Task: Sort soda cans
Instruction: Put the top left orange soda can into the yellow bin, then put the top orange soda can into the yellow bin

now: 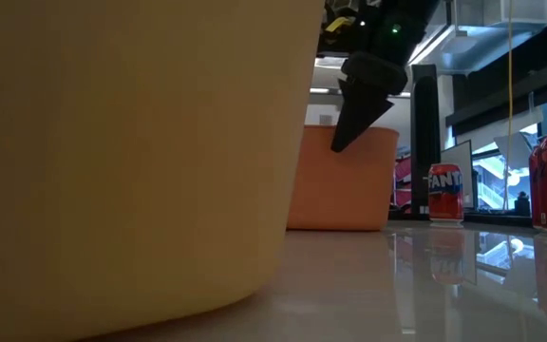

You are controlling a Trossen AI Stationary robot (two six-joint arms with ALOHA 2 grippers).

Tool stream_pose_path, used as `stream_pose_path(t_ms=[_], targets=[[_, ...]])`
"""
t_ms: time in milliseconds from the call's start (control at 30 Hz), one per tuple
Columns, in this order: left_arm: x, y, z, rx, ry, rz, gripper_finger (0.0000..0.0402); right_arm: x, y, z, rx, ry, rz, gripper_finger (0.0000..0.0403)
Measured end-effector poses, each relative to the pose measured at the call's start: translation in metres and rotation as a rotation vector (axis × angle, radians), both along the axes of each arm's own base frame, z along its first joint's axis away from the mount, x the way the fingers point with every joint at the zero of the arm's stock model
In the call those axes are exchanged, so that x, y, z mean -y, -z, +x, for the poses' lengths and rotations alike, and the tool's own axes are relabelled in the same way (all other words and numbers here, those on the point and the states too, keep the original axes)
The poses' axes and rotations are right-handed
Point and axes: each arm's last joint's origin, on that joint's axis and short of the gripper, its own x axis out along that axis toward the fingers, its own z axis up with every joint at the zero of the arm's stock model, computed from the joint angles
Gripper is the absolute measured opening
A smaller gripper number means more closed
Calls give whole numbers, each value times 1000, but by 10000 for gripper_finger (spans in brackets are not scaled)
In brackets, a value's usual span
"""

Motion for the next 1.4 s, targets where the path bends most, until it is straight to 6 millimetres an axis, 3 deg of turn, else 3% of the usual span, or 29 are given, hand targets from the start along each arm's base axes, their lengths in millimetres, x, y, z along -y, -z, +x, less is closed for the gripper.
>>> stream_pose_path(t_ms=[200,467,700,933,1033,1133,1300,1400], targets=[[3,24,13,-76,34,38,295,-1,-2,5,52,-4,8,347],[5,30,16,-92,41,42,374,-1,-3,6,62,-17,4,347],[1,-28,7,-41,94,22,373,-2,-3,7,65,-29,30,347],[-21,-97,-28,165,132,147,366,5,-10,3,6,36,158,347],[-35,-111,-51,253,100,226,366,18,-28,-9,-38,134,150,347],[-49,-110,-73,306,36,261,366,33,-53,-30,-44,219,128,347],[-68,-87,-105,365,-89,231,366,61,-85,-82,-124,387,126,347],[-74,-72,-113,424,-146,208,366,76,-103,-107,-98,464,119,347]])
